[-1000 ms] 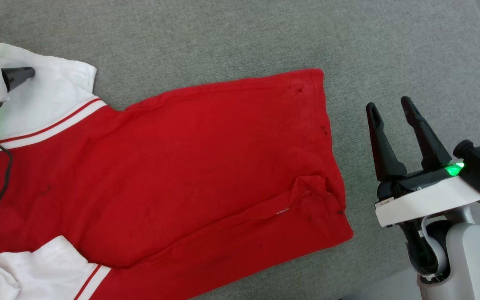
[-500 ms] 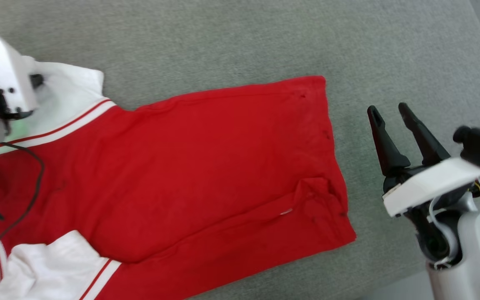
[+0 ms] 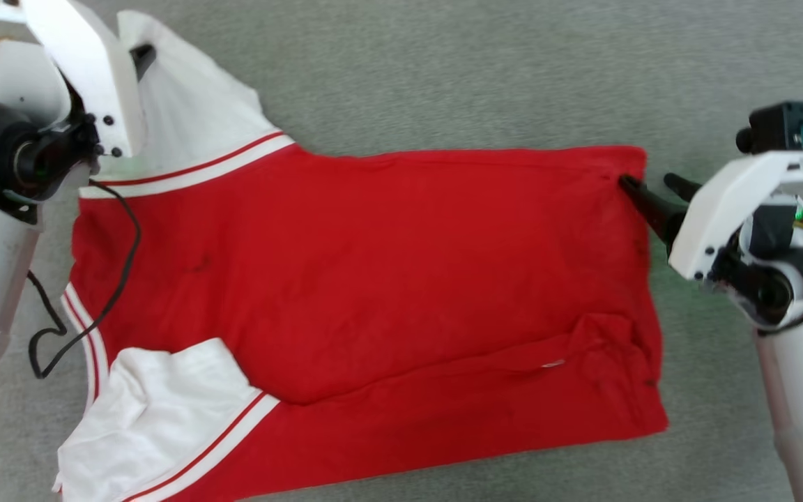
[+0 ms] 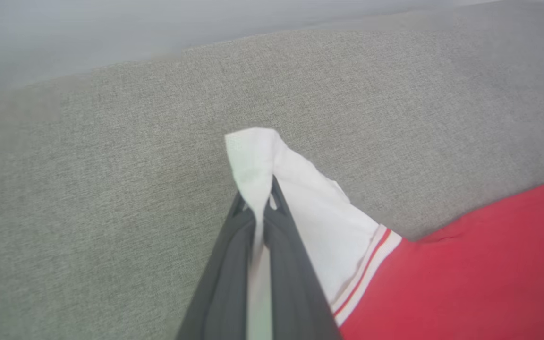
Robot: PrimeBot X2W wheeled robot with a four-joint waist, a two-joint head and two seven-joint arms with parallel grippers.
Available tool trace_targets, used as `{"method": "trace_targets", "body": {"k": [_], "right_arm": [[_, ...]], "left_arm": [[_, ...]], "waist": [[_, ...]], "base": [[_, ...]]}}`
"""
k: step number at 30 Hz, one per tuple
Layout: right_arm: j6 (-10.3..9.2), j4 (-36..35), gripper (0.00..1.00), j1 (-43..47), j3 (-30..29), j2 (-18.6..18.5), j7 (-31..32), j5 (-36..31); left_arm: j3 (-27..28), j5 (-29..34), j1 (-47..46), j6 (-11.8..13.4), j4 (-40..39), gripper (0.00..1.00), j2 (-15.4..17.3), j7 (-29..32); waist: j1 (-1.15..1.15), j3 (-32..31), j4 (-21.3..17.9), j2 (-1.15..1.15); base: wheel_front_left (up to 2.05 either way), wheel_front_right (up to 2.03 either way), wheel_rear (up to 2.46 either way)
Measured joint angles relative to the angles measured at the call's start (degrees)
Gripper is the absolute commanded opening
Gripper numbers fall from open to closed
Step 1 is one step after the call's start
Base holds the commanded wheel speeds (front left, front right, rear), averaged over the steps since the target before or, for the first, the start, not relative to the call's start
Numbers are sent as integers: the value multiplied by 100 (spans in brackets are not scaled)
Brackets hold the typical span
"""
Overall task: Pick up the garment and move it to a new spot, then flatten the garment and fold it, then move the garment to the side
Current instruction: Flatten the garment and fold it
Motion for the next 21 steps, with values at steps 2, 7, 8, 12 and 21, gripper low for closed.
{"method": "trace_targets", "body": {"k": [2, 7, 8, 12, 21], "right_arm": [[0, 248, 100, -241, 20, -19, 137, -23], [4, 862, 47, -762, 33, -105, 558, -109], [5, 966, 0, -844, 25, -115, 670, -179], [0, 1146, 0, -999, 21, -108, 770, -326], [0, 600, 0, -743, 152, -219, 342, -426]], "left_arm": [[-18, 16, -18, -16, -78, 0, -25, -45], [-54, 26, -20, -69, -148, 0, -58, -165], [-56, 24, -19, -78, -149, 0, -69, -171], [-63, 13, 5, -124, -114, 0, -115, -283], [265, -359, 640, -167, -65, 0, -162, -899]], "waist": [[0, 69, 101, 0], [-1, 217, 300, 0], [-1, 229, 330, 0], [-1, 205, 392, 0], [-1, -263, 459, 0]], "base": [[0, 0, 0], [0, 0, 0], [0, 0, 0], [0, 0, 0], [0, 0, 0]]}}
